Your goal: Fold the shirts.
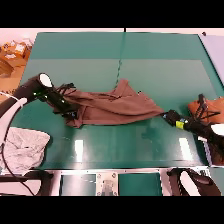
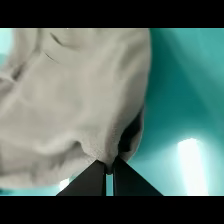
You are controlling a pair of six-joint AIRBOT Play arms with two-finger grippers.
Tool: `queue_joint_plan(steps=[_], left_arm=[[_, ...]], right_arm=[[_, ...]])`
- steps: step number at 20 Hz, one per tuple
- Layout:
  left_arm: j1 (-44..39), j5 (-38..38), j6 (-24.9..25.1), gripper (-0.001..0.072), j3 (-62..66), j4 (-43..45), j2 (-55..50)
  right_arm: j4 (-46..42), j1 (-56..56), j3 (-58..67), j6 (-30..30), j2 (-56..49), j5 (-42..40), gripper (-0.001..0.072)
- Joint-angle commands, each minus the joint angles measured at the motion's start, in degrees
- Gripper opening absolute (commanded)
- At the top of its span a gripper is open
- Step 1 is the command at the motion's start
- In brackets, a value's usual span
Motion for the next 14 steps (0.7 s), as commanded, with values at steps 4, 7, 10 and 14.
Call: queue_joint_plan(steps=[4,7,10,14], left_arm=[[-0.8,-6.4,-1.1,0.0023,23.3,10.6,12.9],[-0.8,-6.3,-1.1,0.0023,41.0,10.5,17.6],[-0.8,-5.4,-1.2,0.0022,55.3,10.0,20.9],[-0.8,-1.2,-1.1,0.0022,56.6,9.6,28.6]], right_arm=[[0.1,0.0,30.1,-0.8,0.9,1.3,0.0020],[-0.3,0.0,50.1,-0.6,0.9,0.9,0.0020],[-3.7,-1.4,66.5,2.7,0.9,0.1,0.0020],[-9.0,-6.5,79.8,7.2,0.9,0.2,0.0020]])
